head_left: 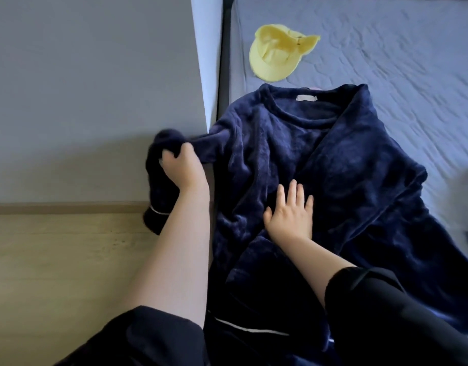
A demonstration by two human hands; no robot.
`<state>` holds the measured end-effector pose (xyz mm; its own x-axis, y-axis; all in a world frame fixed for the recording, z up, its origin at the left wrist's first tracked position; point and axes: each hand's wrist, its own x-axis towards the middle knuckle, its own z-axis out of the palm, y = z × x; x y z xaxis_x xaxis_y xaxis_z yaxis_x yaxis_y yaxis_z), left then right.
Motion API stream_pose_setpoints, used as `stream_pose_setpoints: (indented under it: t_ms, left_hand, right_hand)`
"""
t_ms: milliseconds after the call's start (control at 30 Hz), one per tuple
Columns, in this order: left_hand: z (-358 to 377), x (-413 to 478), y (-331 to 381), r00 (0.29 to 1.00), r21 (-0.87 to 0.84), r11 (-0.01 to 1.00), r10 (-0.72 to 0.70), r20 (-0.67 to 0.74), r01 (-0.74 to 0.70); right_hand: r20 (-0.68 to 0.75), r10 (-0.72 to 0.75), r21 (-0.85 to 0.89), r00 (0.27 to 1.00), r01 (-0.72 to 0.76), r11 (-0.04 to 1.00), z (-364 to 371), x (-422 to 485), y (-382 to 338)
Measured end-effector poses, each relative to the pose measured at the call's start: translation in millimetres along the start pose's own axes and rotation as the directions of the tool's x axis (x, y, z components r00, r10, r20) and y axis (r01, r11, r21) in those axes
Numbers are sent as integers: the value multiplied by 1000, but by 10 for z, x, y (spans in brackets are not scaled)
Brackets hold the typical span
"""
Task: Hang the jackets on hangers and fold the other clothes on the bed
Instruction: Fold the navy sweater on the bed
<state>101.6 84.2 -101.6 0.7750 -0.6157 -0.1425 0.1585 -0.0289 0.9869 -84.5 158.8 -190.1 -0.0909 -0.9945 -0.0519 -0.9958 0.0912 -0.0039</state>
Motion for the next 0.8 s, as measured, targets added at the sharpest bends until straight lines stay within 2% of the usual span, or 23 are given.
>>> stream_pose_setpoints:
  t_ms: [33, 67, 100, 133, 167, 200, 233, 267, 300, 333, 367, 467, 533, 567, 633, 700, 733, 767, 800]
  left_hand:
    - [-4, -105, 30, 973, 181, 956, 224, 63, -232]
    - [-22, -238, 56, 895, 303, 842, 411, 175, -446]
    - [-37, -379, 83, 781, 358, 694, 538, 318, -624]
    - [-41, -506, 73, 637, 354, 530, 614, 467, -770]
    - [-41, -634, 44, 474, 299, 368, 640, 605, -880]
    - [-40, -742, -22, 318, 218, 234, 611, 725, -947]
    - [-50, -835, -115, 185, 132, 138, 516, 837, -982]
    - [-84, -926, -218, 93, 75, 65, 340, 936, -995]
    - [-137, -1004, -331, 49, 49, 6, 136, 989, -999]
    - [-191, -1044, -448, 52, 52, -29, -1, 999, -998]
    - [-238, -1047, -535, 74, 73, -36, -48, 996, -997]
    - [-302, -980, -570, 90, 90, 9, 18, 996, -996]
    - [-319, -960, -557, 129, 121, 94, 82, 988, -988]
    - [-335, -967, -565, 189, 166, 182, 114, 975, -969]
    - [-357, -1026, -557, 378, 296, 412, 130, 917, -862]
    - [-321, -1092, -517, 545, 410, 590, 60, 837, -696]
    - [-271, -1113, -483, 621, 478, 676, -38, 783, -560]
    - [-215, -1116, -451, 685, 539, 765, -181, 705, -353]
    - [-164, -1127, -416, 704, 562, 823, -349, 619, -85]
  right_hand:
    - [-2, -18, 27, 1000, 18, 999, -15, -6, 17]
    - [-12, -35, 94, 999, 36, 995, -43, -7, 48]
    - [-23, -40, 224, 999, 44, 974, -92, 3, 96]
    - [-35, -7, 420, 999, 21, 907, -164, 25, 163]
    - [-29, 90, 659, 996, -49, 750, -272, 59, 257]
    - [42, 241, 876, 970, -152, 457, -407, 106, 379]
    - [194, 366, 967, 910, -240, 84, -547, 158, 533]
    - [358, 392, 928, 847, -275, -251, -667, 204, 712]
    - [465, 361, 839, 808, -273, -470, -759, 224, 903]
    - [519, 327, 774, 790, -272, -572, -811, 244, 1093]
    - [541, 296, 742, 787, -281, -609, -850, 250, 1245]
    - [527, 282, 725, 802, -251, -641, -959, 254, 1555]
    - [502, 259, 707, 825, -219, -673, -1054, 228, 1671]
    - [508, 264, 693, 820, -207, -691, -1109, 189, 1687]
    - [578, 337, 722, 743, -274, -636, -1143, 180, 1695]
    - [537, 510, 840, 672, -485, -246, -1158, 103, 1622]
    - [390, 709, 779, 587, -622, 87, -1107, 120, 1653]
    - [150, 833, 761, 532, -600, 247, -1119, 91, 1624]
    - [-38, 830, 773, 557, -510, 378, -1133, 66, 1606]
